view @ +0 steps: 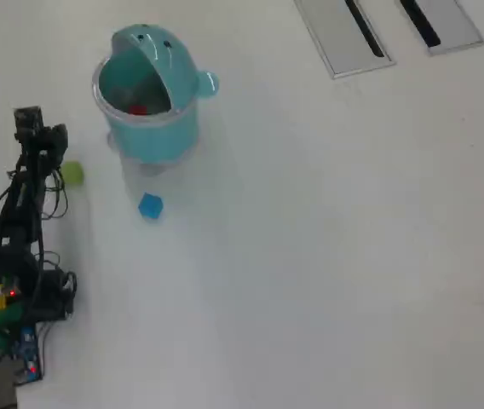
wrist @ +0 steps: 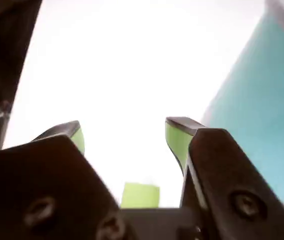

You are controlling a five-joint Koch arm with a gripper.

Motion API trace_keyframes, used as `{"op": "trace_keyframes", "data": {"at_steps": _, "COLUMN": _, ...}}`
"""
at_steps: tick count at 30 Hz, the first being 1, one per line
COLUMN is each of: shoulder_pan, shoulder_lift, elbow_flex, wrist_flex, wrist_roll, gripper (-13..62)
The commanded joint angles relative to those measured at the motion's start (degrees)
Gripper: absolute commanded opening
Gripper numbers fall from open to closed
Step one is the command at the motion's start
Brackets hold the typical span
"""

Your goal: Grasp RGB lego blocks and put them in the bin one by one.

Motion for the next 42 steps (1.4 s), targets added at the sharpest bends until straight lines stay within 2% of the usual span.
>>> {"op": "trace_keyframes", "data": {"at_steps": 1, "shoulder_pan": -1.23, "shoulder_lift": 3.78, "elbow_flex": -0.09, "wrist_flex": -5.89, "wrist_roll": -0.44, "gripper": 30.1}}
{"op": "trace_keyframes", "data": {"at_steps": 16, "shoulder_pan": 0.18, "shoulder_lift": 5.54, "elbow_flex": 20.04, "wrist_flex": -19.69, "wrist_roll": -0.62, "gripper": 30.1}}
{"op": "trace_keyframes", "data": {"at_steps": 42, "shoulder_pan": 2.72, "shoulder_lift": -7.47, "elbow_flex": 19.51, "wrist_flex": -27.69, "wrist_roll": -0.62, "gripper": 29.9}}
